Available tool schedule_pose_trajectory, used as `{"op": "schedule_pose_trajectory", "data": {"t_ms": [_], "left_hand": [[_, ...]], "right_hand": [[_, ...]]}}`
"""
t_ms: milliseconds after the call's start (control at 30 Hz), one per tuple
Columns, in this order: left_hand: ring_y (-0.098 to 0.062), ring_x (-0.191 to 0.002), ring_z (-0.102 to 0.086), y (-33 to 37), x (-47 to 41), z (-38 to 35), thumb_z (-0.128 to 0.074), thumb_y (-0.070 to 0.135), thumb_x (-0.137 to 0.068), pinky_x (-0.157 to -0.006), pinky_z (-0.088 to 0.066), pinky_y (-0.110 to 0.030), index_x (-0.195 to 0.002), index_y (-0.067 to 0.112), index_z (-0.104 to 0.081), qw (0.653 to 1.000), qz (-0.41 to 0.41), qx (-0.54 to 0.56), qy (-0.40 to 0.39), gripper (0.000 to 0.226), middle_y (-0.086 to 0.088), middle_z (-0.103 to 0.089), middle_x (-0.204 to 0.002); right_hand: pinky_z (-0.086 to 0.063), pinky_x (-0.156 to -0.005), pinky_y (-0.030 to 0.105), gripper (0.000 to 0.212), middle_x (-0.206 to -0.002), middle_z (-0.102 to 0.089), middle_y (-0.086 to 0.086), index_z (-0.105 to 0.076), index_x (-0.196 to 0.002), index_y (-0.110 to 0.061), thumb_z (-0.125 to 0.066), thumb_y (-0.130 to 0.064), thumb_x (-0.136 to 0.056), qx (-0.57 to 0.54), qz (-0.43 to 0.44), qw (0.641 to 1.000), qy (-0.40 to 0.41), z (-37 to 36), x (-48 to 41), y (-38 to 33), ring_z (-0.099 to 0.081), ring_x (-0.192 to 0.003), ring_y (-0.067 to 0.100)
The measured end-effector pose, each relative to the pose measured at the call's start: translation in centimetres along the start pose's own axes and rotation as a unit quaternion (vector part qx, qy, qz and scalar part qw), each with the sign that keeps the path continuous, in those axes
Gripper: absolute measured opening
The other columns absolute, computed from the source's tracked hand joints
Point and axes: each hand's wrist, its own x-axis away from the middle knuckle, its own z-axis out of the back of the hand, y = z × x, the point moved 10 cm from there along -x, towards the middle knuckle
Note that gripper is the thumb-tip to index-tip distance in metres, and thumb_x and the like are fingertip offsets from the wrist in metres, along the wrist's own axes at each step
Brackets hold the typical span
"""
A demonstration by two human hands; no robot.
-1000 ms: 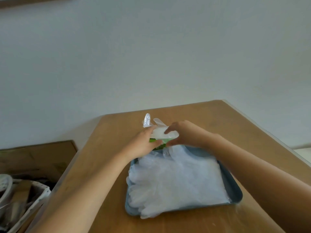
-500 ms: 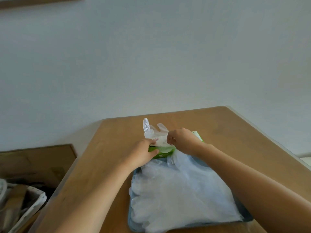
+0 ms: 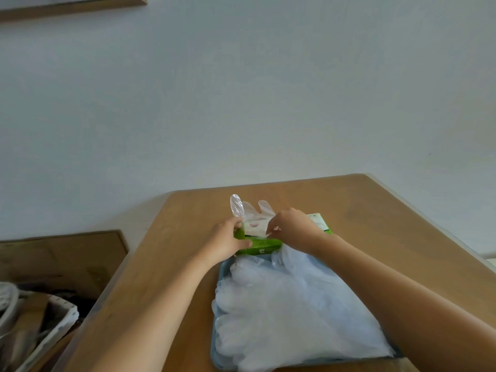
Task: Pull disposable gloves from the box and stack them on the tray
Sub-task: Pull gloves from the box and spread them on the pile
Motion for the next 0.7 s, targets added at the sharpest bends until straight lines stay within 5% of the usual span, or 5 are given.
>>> {"op": "schedule_pose_trajectory", "data": {"t_ms": [100,267,433,567,700], "left_hand": [[-0.013,-0.115,-0.054,1.6,0.4,1.9,-0.059,0.022,-0.094,-0.082,-0.034,-0.007,-0.135,0.021,-0.052,0.996,-0.055,0.016,0.074,0.042,-0.001,-0.056,-0.135],[-0.004,-0.125,-0.042,6.1,1.8,3.7,-0.077,0.021,-0.078,-0.097,-0.036,-0.020,-0.133,0.041,-0.046,0.980,-0.164,0.092,0.071,0.066,0.019,-0.050,-0.126],[0.003,-0.083,-0.064,9.2,2.8,7.1,-0.079,0.026,-0.075,-0.078,-0.046,-0.020,-0.078,0.029,-0.071,0.979,-0.153,0.115,0.071,0.008,0.015,-0.071,-0.080],[-0.010,-0.063,-0.054,11.3,4.4,8.6,-0.083,0.037,-0.069,-0.062,-0.041,-0.025,-0.069,0.009,-0.063,0.983,-0.179,-0.003,0.041,0.034,0.003,-0.065,-0.068],[-0.005,-0.047,-0.032,11.3,5.5,9.4,-0.083,0.035,-0.071,-0.048,-0.026,-0.014,-0.057,0.014,-0.044,0.986,-0.162,0.026,-0.001,0.046,0.013,-0.038,-0.047]], "right_hand": [[-0.050,-0.083,0.037,0.020,-0.107,-0.067,0.006,-0.070,-0.105,-0.019,-0.052,-0.020,-0.096,0.004,-0.003,0.999,0.053,1.4,-0.5,0.0,-0.061,-0.097,0.026],[-0.052,-0.077,0.035,0.017,-0.099,-0.072,0.003,-0.066,-0.104,-0.012,-0.051,-0.016,-0.096,-0.052,0.070,0.991,0.097,6.6,0.3,-3.4,-0.068,-0.084,0.026],[-0.050,-0.054,0.016,0.016,-0.079,-0.071,0.000,-0.061,-0.089,-0.010,-0.047,-0.005,-0.095,-0.116,0.101,0.988,0.031,12.9,2.7,-6.2,-0.067,-0.051,0.015],[-0.055,-0.061,0.024,0.015,-0.077,-0.071,0.006,-0.057,-0.089,-0.005,-0.044,0.000,-0.093,-0.130,0.065,0.989,-0.010,16.2,3.6,-4.9,-0.071,-0.066,0.024],[-0.048,-0.060,0.010,0.008,-0.075,-0.071,-0.001,-0.064,-0.087,-0.009,-0.068,-0.015,-0.084,-0.091,0.059,0.994,0.008,17.7,4.5,-4.4,-0.069,-0.065,0.011]]}}
